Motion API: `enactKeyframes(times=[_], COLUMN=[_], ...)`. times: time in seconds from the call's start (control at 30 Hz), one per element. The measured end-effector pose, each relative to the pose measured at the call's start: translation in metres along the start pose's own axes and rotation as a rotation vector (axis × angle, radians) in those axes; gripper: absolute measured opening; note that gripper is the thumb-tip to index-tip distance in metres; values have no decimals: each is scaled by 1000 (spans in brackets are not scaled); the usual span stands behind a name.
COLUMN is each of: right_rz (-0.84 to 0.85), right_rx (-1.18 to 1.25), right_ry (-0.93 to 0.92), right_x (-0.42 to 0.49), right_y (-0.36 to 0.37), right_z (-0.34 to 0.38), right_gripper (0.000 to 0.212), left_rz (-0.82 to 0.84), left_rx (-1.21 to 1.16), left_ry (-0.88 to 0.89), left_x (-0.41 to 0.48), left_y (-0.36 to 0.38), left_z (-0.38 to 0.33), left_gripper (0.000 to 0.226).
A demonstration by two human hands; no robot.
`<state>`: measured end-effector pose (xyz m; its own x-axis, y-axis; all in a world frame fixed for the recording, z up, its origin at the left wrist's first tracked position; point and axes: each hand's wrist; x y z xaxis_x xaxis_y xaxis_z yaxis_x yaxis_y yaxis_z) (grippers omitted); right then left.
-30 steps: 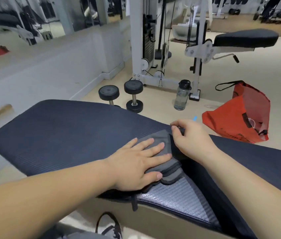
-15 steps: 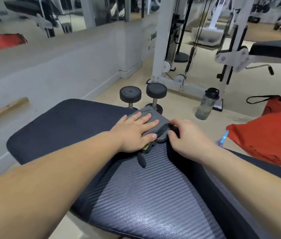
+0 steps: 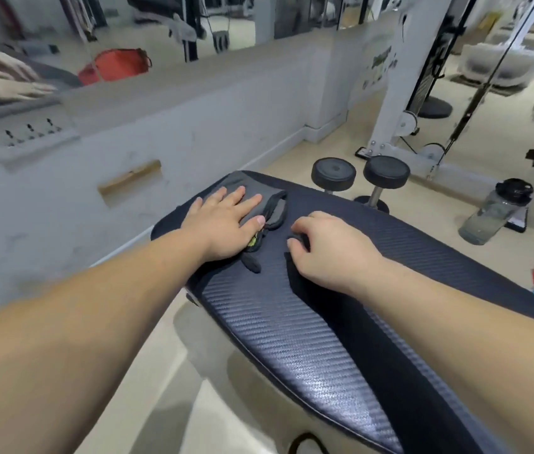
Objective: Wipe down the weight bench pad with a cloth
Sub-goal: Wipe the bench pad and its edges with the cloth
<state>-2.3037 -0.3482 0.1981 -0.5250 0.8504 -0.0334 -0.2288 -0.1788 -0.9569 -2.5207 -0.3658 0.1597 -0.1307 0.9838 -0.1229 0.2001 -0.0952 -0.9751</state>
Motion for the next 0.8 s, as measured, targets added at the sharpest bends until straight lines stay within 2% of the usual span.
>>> enactKeyframes(times=[0.13,0.27,0.33,0.43,0.53,0.6,0.67,0.8], right_rz=[16,1,-25,-61,-58,-28,-14,-74], right_rx=[-31,-3,25,39,59,70,61,-47], right_ry=[-22,29,53,43,14,-4,-27,-41], right_x=[-19,-39,-45,-48,-49,-49,-49,-46], right_y=[0,-10,-14,-15,-10,-7,-4,0], right_z=[13,-1,-7,-11,-11,-12,-14,-20], right_gripper=[29,28,27,26,26,25,25,26], left_rz=[-55,-110,-124,-122,-32,-8,-27,-40], left_rx=[-9,-78,-81,-38,-87,-110,-104,-92], left_ry=[-101,-176,-111,119,243,213,109,-42], left_x=[-40,-85,-116,-159,-152,-127,-101,-55], left_y=[5,14,23,38,27,16,11,8], left_z=[18,-7,-36,-71,-49,-21,0,12], left_gripper=[62,60,59,58,56,57,57,54])
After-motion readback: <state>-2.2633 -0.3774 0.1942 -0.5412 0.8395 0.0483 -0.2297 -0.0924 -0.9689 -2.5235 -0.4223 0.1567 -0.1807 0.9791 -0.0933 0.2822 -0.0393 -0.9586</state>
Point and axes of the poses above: each hand's wrist, its own x-axis towards the middle knuckle, its own y-axis out of the palm, z = x × y, and after that the axes turned 5 degrees about y, right-handed
